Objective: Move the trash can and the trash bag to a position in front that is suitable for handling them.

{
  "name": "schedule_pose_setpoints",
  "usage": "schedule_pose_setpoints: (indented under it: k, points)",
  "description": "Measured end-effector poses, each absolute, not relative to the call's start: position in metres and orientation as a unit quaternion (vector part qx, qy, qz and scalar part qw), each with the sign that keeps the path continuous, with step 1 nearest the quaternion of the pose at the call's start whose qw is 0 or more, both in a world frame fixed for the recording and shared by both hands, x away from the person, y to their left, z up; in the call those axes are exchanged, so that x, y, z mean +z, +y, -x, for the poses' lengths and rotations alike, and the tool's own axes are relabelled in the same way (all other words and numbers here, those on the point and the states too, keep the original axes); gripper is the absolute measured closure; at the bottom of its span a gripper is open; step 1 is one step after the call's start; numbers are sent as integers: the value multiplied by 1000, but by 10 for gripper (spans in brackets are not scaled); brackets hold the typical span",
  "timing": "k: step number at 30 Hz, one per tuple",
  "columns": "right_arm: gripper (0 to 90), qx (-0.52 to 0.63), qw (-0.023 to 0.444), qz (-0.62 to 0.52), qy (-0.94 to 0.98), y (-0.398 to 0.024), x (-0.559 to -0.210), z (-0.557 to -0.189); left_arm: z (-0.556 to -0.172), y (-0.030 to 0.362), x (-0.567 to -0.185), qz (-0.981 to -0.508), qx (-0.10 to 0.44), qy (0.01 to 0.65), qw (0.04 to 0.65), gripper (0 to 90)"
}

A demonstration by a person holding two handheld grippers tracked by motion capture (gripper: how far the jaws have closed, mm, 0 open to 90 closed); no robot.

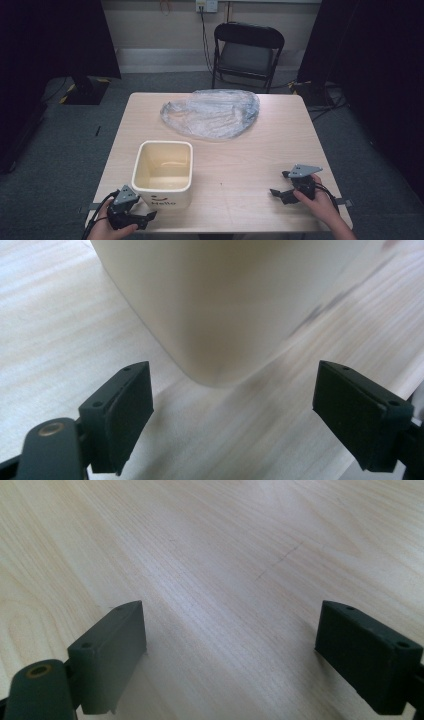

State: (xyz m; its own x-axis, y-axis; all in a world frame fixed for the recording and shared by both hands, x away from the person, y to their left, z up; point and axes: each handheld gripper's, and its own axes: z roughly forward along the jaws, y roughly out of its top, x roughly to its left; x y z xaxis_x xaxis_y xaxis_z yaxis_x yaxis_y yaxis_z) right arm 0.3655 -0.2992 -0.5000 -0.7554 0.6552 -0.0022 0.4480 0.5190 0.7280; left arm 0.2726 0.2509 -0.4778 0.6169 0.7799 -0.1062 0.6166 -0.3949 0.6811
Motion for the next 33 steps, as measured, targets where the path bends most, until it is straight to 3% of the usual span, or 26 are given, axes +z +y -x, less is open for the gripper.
schedule_pose_setpoints:
  k: [33]
  points:
    - [118, 371, 139, -321, 860, -299, -500, -365, -301, 222, -472, -816, 123, 419, 379, 177]
